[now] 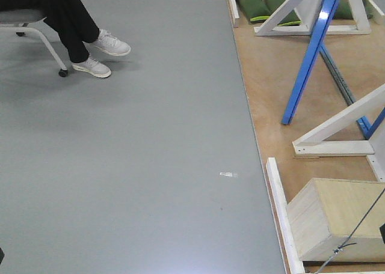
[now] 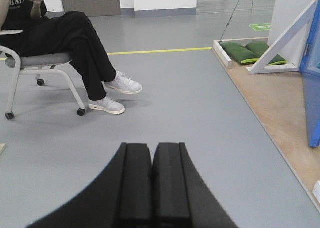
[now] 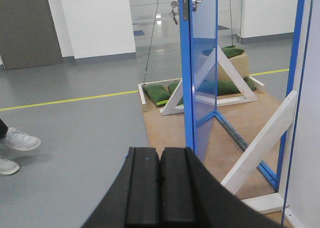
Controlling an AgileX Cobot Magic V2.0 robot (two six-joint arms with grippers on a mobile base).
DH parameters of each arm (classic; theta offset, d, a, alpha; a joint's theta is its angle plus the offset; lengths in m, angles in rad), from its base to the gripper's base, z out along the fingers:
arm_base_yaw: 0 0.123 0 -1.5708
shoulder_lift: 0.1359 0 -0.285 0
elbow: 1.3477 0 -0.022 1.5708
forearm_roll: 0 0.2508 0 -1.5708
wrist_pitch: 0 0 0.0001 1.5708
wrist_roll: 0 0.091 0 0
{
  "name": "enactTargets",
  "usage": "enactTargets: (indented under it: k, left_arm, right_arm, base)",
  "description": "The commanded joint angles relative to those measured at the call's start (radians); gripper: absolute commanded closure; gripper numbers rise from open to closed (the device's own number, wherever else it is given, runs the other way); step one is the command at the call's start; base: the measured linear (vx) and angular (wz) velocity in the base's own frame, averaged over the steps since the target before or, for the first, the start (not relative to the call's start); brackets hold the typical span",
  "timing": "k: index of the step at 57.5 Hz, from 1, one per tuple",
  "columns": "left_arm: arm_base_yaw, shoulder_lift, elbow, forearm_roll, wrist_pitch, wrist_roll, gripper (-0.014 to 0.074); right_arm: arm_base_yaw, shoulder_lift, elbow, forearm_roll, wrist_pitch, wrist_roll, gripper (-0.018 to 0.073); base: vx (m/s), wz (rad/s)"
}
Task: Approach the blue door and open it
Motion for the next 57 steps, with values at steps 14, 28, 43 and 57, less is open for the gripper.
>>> enactTargets:
  k: [14,28,43,57]
  left_arm:
    - [-0.007,-0.013,-0.026,-0.002,-0.085,-0.007,0.0524]
    - [-0.007,-0.013,-0.026,-0.002,-0.085,-0.007,0.0524]
    - [-0.007,-0.013,-0.026,-0.002,-0.085,-0.007,0.0524]
    - [-0.007,-0.013,-0.026,-0.002,-0.085,-0.007,0.0524]
  right_arm:
    - [-0.002,0.016,0.003,-0.003,-0.085,-0.004,0.0547]
    - [-0.002,0.016,0.003,-0.003,-0.085,-0.004,0.0547]
    - [-0.002,0.016,0.003,-0.003,-0.085,-0.004,0.0547]
    - [-0.002,0.016,0.003,-0.003,-0.085,-0.004,0.0547]
  base:
    - [0.00,0.00]
    - [0.00,0.00]
    - [0.01,0.01]
    - [0.09,-0.02]
